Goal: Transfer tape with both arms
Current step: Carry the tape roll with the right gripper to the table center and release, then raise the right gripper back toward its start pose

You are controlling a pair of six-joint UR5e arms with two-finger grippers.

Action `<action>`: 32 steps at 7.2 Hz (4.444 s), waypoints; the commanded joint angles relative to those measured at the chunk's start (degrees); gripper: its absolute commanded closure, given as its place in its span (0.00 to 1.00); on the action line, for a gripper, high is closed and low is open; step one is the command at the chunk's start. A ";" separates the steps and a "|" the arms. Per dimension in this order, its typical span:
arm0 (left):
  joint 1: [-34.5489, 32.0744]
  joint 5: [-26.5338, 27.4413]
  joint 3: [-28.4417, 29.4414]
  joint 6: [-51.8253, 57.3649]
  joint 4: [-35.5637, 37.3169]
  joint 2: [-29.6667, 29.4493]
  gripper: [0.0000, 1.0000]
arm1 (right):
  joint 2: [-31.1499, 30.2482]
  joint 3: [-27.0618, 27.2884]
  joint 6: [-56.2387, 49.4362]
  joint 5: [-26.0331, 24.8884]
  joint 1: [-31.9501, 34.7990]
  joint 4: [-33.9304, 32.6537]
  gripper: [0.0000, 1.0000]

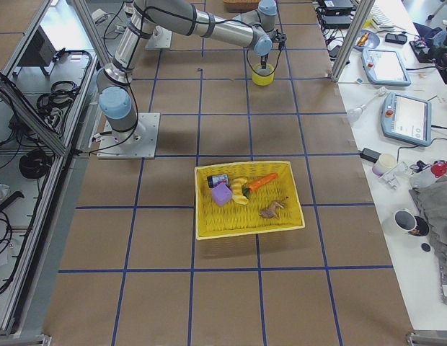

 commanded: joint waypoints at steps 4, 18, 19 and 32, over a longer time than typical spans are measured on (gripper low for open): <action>0.08 0.09 0.07 0.03 0.00 0.10 0.00 | -13.27 0.32 -12.22 -2.29 -4.43 11.40 0.00; -0.09 0.18 0.16 2.75 -1.40 -0.34 0.00 | -38.90 13.42 -31.03 -3.01 -21.78 31.32 0.00; -0.09 0.18 0.34 2.76 -1.49 -0.25 0.00 | -38.90 13.51 -30.95 -3.01 -21.78 31.32 0.00; 0.61 -2.55 1.92 3.19 -1.31 -2.18 0.00 | -39.08 13.60 -33.84 -3.28 -22.05 31.40 0.00</action>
